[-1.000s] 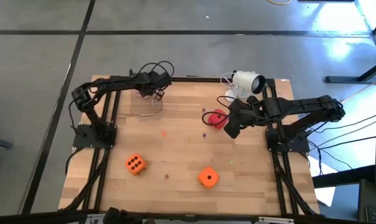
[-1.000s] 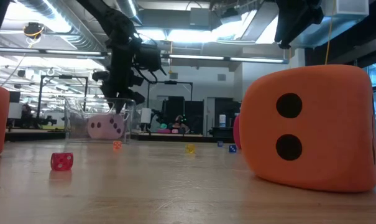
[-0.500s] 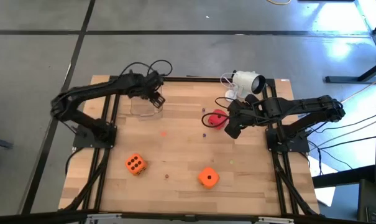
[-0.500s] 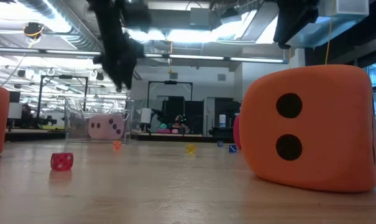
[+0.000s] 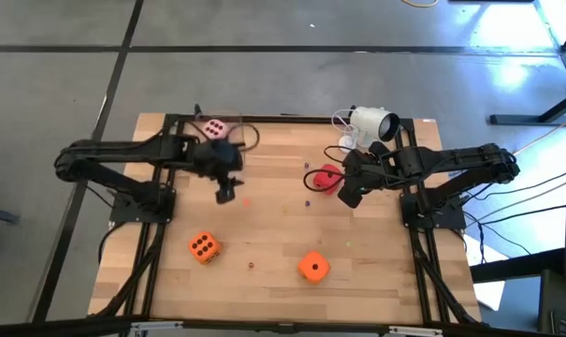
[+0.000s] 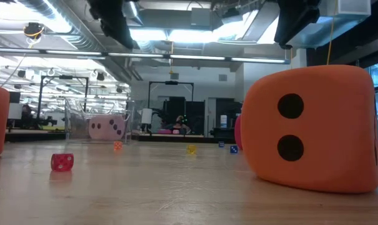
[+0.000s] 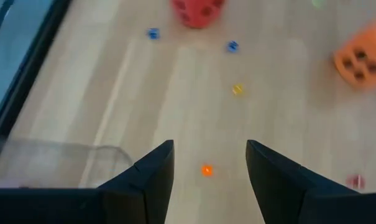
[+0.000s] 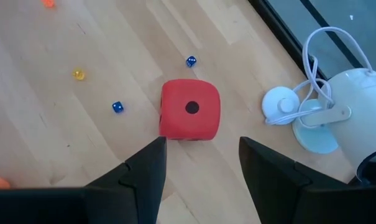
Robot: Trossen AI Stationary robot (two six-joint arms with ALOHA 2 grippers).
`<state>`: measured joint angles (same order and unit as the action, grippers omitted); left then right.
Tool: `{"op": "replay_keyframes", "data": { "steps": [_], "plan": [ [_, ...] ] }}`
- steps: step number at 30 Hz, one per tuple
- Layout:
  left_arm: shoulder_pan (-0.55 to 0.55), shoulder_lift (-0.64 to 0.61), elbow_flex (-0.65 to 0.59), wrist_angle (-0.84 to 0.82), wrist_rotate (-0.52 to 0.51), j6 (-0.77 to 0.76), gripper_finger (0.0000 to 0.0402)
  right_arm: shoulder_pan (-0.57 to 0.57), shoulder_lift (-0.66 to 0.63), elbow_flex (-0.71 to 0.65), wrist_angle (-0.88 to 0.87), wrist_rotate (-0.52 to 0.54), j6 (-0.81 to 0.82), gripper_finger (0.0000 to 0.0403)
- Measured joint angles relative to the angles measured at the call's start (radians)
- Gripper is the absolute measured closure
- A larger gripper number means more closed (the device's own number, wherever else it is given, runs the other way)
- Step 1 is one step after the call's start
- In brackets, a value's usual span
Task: Pick & Place Dice
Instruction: Put the small yellow dice into the transparent bin
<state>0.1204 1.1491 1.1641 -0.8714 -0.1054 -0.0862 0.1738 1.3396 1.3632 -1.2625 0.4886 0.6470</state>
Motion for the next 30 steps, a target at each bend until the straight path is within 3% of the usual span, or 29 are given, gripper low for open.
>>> {"op": "replay_keyframes", "data": {
  "steps": [5,20,30],
  "plan": [
    [-0.092,0.062,0.0,-0.025,-0.004,0.185,0.021,0.0,0.0,0.0,0.01,0.001,0.034,0.0202],
    [-0.155,0.379,0.0,-0.133,-0.087,0.354,0.0209,0.0,0.0,0.0,0.053,-0.009,0.097,0.0202],
    [-0.157,0.409,0.0,-0.11,-0.071,0.448,0.0209,0.014,0.0,0.0,0.074,-0.01,0.105,0.0202]
  ]
}}
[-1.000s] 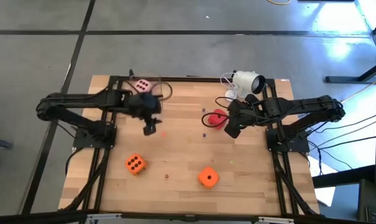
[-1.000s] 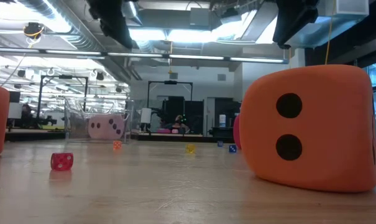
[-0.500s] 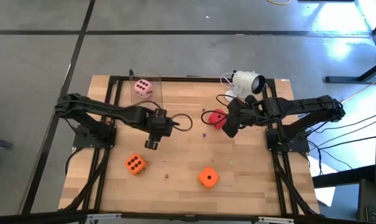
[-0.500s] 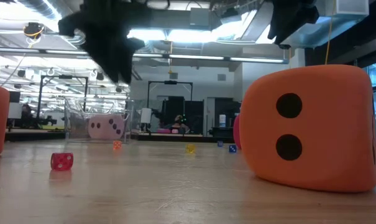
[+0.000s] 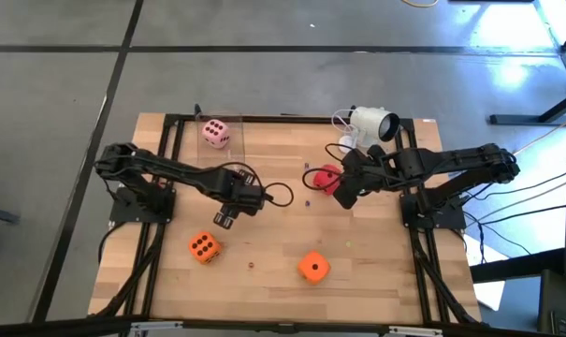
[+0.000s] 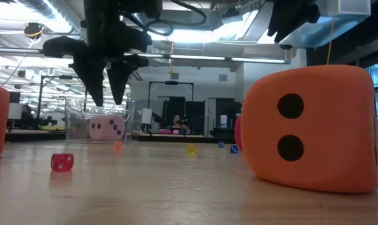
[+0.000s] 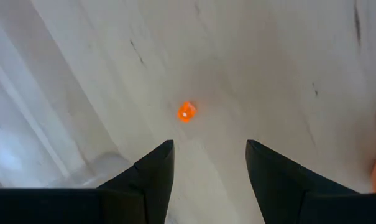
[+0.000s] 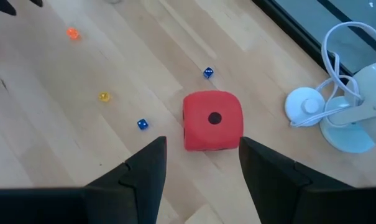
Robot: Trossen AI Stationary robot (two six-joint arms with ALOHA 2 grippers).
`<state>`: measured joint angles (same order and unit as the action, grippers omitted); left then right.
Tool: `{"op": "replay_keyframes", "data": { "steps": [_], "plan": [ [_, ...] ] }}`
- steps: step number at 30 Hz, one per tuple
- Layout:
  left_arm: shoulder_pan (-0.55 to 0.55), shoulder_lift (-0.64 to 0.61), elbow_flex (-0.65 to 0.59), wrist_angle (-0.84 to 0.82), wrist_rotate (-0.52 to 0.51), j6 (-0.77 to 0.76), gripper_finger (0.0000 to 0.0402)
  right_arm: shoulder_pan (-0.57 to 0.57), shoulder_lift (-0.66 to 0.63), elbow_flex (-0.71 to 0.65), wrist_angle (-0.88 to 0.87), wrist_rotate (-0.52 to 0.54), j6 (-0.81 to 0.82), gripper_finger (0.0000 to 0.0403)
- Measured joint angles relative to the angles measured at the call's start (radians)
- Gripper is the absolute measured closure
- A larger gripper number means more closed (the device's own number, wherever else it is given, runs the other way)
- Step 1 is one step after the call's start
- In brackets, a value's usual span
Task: Pick & Place Dice
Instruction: Put the small yellow dice into the transparent bin
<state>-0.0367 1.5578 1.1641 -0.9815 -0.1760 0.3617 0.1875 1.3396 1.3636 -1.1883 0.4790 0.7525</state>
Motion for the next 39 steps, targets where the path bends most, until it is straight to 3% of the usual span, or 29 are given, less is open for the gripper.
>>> {"op": "replay_keyframes", "data": {
  "steps": [4,26,39],
  "plan": [
    [0.024,0.0,-0.004,0.047,0.075,-0.018,0.0209,0.0,0.0,0.0,0.023,0.004,-0.001,0.0202],
    [0.118,-0.002,-0.209,0.284,0.098,-0.14,0.0209,0.0,0.0,0.0,0.081,0.01,-0.001,0.0202],
    [0.131,-0.005,-0.259,0.391,0.088,-0.155,0.021,0.0,0.0,0.0,0.088,0.006,-0.001,0.0202]
  ]
}}
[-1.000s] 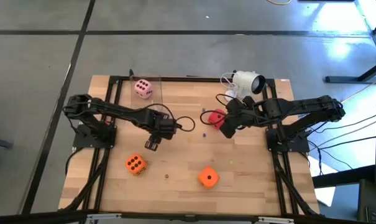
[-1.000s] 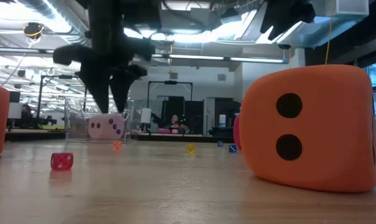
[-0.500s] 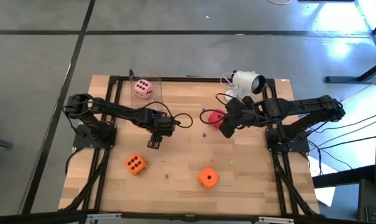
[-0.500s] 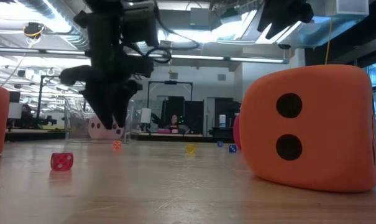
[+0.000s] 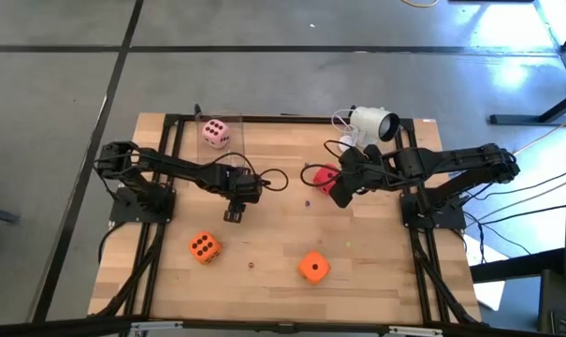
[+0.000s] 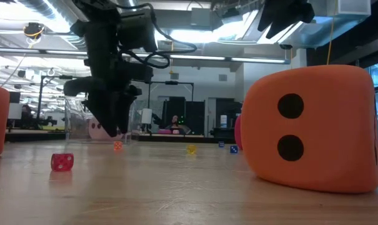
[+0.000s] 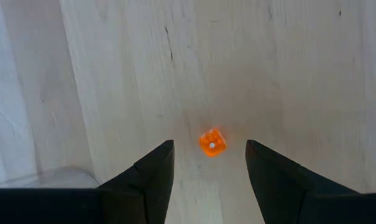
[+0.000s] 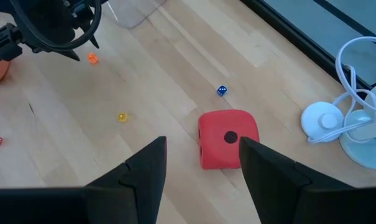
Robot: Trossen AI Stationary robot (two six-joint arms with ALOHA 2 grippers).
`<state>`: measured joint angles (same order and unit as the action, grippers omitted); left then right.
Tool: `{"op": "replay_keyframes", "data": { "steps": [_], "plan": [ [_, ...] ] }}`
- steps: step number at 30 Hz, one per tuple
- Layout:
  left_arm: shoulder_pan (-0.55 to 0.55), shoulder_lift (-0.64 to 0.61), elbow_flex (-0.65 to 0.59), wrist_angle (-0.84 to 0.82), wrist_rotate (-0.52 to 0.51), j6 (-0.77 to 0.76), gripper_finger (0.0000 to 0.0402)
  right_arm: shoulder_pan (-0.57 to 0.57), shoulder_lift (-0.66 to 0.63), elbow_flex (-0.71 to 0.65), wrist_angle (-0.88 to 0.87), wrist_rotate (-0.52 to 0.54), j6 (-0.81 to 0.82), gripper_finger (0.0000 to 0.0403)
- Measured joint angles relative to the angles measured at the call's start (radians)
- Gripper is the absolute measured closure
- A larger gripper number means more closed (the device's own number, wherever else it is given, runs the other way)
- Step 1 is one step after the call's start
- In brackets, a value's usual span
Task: Pick & Place Dice
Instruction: Put the small yellow dice into the transparent bin
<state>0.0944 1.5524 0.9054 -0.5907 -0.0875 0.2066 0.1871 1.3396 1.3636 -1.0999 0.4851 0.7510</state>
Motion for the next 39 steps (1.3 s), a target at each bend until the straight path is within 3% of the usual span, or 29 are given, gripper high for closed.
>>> {"op": "replay_keyframes", "data": {
  "steps": [15,24,29,39],
  "plan": [
    [0.012,0.066,0.0,0.018,0.034,0.01,0.0215,0.0,0.0,0.0,0.0,-0.004,-0.003,0.0202],
    [0.015,0.084,-0.004,0.019,0.127,0.01,0.0216,0.0,0.0,0.0,0.0,-0.01,-0.004,0.0202],
    [0.015,0.086,-0.003,0.027,0.077,0.011,0.0216,0.0,0.0,0.0,0.001,-0.019,-0.004,0.0202],
    [0.01,0.085,-0.003,0.027,0.071,0.011,0.0216,0.0,0.0,0.0,0.004,-0.033,-0.008,0.0202]
  ]
}}
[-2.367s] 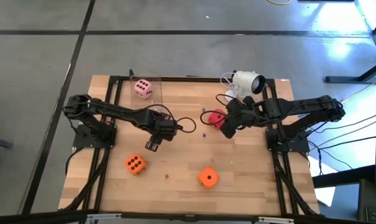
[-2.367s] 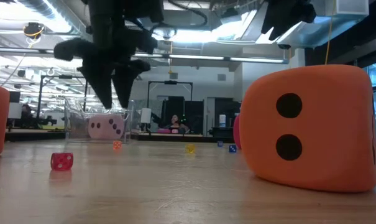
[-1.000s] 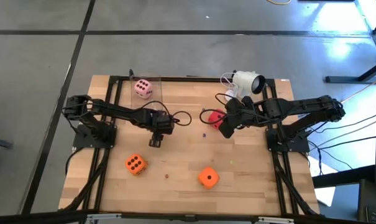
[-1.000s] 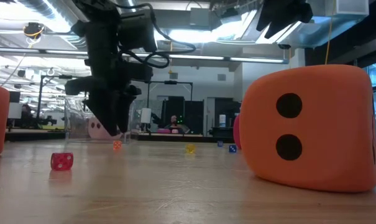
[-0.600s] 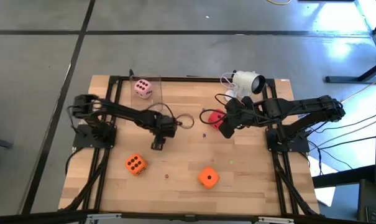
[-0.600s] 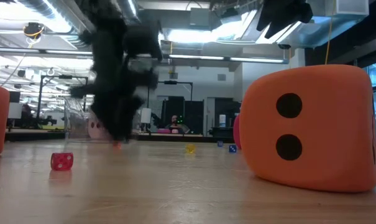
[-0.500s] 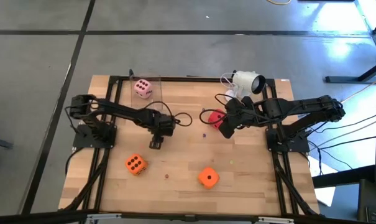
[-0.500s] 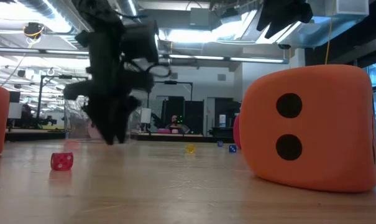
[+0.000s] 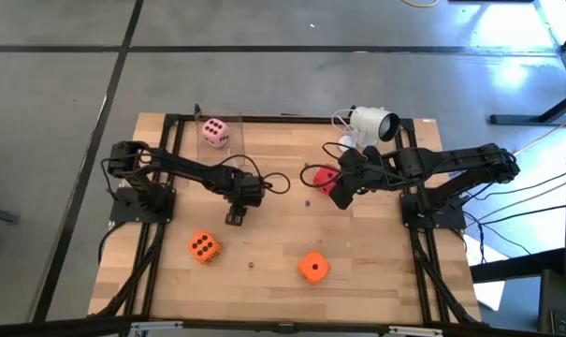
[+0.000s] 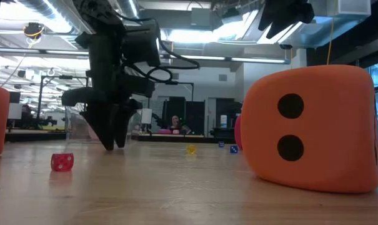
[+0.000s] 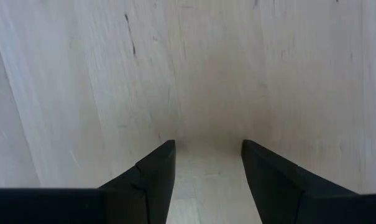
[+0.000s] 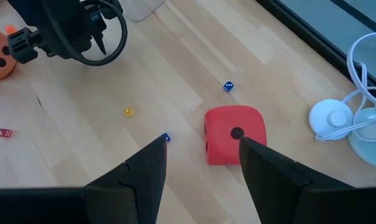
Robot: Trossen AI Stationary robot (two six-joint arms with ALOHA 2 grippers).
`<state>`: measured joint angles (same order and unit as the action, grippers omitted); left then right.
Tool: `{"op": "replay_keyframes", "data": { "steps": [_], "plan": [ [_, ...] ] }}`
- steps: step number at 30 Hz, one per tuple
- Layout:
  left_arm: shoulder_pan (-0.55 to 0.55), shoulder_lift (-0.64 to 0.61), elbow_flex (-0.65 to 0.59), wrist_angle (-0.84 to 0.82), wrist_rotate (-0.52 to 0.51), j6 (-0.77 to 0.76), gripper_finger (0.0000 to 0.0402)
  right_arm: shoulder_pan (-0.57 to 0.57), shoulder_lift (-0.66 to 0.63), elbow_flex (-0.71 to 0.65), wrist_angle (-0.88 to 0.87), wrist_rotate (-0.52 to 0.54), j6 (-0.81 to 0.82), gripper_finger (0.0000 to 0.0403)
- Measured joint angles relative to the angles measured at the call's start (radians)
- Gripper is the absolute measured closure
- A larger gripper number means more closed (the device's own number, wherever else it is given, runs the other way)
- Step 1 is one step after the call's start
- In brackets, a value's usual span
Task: Pick & Place Dice
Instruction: Put the small yellow dice into the transparent bin
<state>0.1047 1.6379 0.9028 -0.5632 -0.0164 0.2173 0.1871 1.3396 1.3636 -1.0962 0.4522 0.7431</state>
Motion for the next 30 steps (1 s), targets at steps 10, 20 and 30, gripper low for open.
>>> {"op": "replay_keyframes", "data": {
  "steps": [10,20,30],
  "plan": [
    [-0.001,-0.001,0.0,0.01,-0.007,-0.008,0.0216,0.0,0.0,0.0,0.0,0.0,-0.011,0.0202],
    [-0.009,0.0,0.072,0.011,-0.006,-0.037,0.0216,0.0,0.0,0.0,0.0,0.001,-0.018,0.0202],
    [-0.026,0.002,0.167,0.126,0.064,-0.016,0.0215,0.0,0.0,0.0,0.001,0.003,-0.019,0.0202]
  ]
}}
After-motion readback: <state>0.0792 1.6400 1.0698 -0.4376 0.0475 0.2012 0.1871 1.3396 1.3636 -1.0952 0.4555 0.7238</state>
